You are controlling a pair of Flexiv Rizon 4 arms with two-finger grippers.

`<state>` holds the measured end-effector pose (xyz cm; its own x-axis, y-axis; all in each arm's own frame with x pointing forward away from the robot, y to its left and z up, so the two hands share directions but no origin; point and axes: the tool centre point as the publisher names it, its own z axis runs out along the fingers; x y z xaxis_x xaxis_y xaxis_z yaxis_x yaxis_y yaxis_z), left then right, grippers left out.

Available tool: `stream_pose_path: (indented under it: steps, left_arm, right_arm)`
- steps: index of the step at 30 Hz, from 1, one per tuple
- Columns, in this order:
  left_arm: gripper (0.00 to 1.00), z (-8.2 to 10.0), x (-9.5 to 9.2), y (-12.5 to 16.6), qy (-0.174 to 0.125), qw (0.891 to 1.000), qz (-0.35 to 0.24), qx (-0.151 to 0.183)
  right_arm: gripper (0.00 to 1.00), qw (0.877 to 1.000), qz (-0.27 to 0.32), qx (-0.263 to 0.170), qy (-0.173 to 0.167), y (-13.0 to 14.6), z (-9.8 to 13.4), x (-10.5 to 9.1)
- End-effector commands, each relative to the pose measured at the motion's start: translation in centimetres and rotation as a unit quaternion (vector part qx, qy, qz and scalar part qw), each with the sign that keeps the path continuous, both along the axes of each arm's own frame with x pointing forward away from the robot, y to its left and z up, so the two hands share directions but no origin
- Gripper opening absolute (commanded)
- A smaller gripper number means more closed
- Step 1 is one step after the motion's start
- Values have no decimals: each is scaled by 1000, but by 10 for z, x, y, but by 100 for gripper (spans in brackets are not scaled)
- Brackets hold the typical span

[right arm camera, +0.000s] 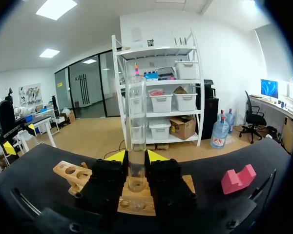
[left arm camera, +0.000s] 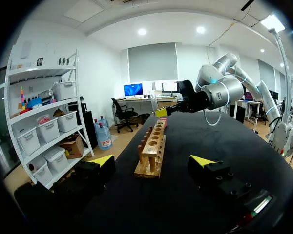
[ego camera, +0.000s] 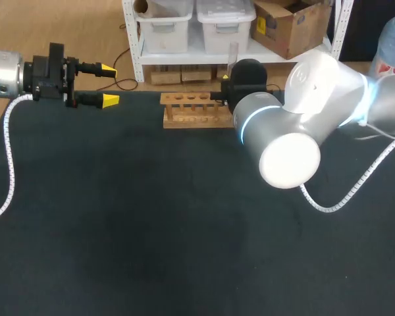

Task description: Grasp the test tube, adjust it, and insert it.

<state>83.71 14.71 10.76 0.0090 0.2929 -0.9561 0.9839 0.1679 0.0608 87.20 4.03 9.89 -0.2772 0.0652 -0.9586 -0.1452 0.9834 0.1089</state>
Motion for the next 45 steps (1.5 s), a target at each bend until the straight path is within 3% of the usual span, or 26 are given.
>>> stream_pose_path:
  steps: [1, 6, 9, 11, 17, 21, 22, 24, 32, 39, 45]
  left_arm:
    - [100, -1, 0, 0, 0, 1000, -1, 0]
    - [100, -1, 0, 0, 0, 1000, -1, 0]
    - [100, -1, 0, 0, 0, 1000, -1, 0]
    - [100, -1, 0, 0, 0, 1000, -1, 0]
    - [100, -1, 0, 0, 0, 1000, -1, 0]
    - [100, -1, 0, 0, 0, 1000, -1, 0]
    - [100, -1, 0, 0, 0, 1000, -1, 0]
    - [100, -1, 0, 0, 0, 1000, -1, 0]
    - [100, -1, 0, 0, 0, 1000, -1, 0]
    - [100, -1, 0, 0, 0, 1000, -1, 0]
    - [100, -1, 0, 0, 0, 1000, -1, 0]
  right_arm:
    - [24, 1000, -3, -3, -3, -1, 2, -5]
    - [21, 1000, -2, -6, -6, 0, 2, -8]
    - [25, 1000, -1, -6, -5, 1, 1, -9]
    - [35, 1000, 1, -7, -4, 1, 0, -10]
    - [52, 1000, 7, -11, -1, 3, 0, -11]
    - [51, 1000, 6, -12, -1, 3, 1, -13]
    - [62, 1000, 6, -12, -1, 2, 2, -14]
    - [100, 1000, 7, -12, 1, 2, 4, -17]
    - [100, 994, 107, -10, 33, -8, 22, -48]
    - [100, 968, 241, -9, 68, -24, 35, -79]
    - [100, 948, 302, 17, 99, -32, 37, -93]
